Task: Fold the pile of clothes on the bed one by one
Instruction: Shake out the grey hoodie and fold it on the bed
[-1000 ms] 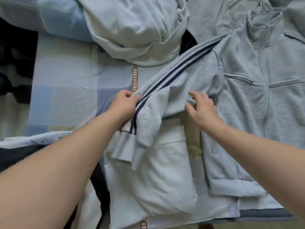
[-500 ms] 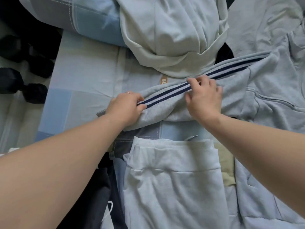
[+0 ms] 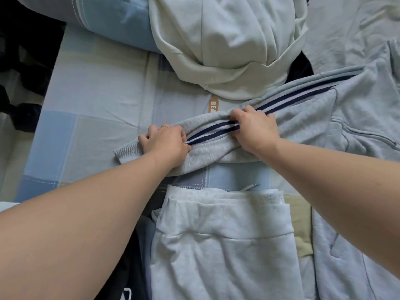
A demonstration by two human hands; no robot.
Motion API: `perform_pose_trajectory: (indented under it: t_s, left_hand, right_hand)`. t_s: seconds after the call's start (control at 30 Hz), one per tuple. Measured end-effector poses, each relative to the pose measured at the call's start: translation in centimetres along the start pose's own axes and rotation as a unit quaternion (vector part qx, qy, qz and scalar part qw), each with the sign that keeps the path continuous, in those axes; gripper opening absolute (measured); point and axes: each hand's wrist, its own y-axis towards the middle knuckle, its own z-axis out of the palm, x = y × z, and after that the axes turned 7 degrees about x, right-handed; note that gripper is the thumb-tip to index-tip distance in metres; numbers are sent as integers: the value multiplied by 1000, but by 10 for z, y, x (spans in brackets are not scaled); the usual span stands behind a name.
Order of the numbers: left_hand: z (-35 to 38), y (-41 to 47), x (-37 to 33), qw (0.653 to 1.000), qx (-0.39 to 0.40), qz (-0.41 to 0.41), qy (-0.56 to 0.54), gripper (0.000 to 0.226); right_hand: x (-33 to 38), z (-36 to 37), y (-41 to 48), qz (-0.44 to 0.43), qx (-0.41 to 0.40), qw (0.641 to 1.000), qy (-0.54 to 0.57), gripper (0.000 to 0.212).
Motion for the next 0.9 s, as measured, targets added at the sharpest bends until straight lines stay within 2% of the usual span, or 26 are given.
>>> perform_pose_trajectory:
  t_s: [0.1, 0.17, 0.23, 0.3, 0.4, 0.47, 0.53, 0.63, 0.67, 0.73, 0.77, 0.83, 0.9]
  left_hand:
    - [-18, -5, 5, 990, -2, 16, -139, 28]
    - [-37, -9, 10, 964, 2, 75, -253, 27]
    - [-58, -17, 13, 944, -14, 131, -302, 27]
    - [-78, -24, 14, 946, -48, 171, -272, 26]
    - [-96, -30, 12, 964, -110, 197, -144, 20]
    - [-103, -31, 10, 962, -160, 204, -86, 17]
    - [-111, -30, 9, 958, -174, 212, -84, 22]
    - [-124, -24, 19, 972, -99, 198, -83, 47]
    - [-127, -22, 24, 980, -67, 181, -45, 47]
    - [-129, -16, 36, 990, -17, 136, 37, 28]
    - [-130, -14, 43, 993, 1, 112, 33, 20]
    - [-132, -11, 60, 994, 34, 60, -85, 11]
    - [-133, -11, 74, 972, 44, 23, -229, 11]
  right_hand:
    - [1, -5, -1, 10, -10, 1000, -28, 37]
    - [2, -16, -1, -4, -31, 999, -8, 42]
    - [4, -31, 1, -40, -40, 998, 21, 41]
    - [6, -50, 5, -70, -32, 997, 25, 28]
    - [9, -78, 9, -91, -50, 993, 64, 11]
    - [9, -93, 10, -86, -66, 989, 105, 18]
    - [6, -105, 10, -70, -75, 986, 130, 23]
    - [6, -117, 12, -49, -68, 987, 140, 24]
    - [7, -119, 13, -50, -61, 988, 131, 23]
    - [11, -124, 17, -52, -41, 991, 113, 21]
    - [13, -127, 19, -49, -31, 991, 117, 21]
    - [14, -130, 23, -35, 0, 989, 147, 23]
    - [17, -130, 27, -28, 18, 985, 168, 23]
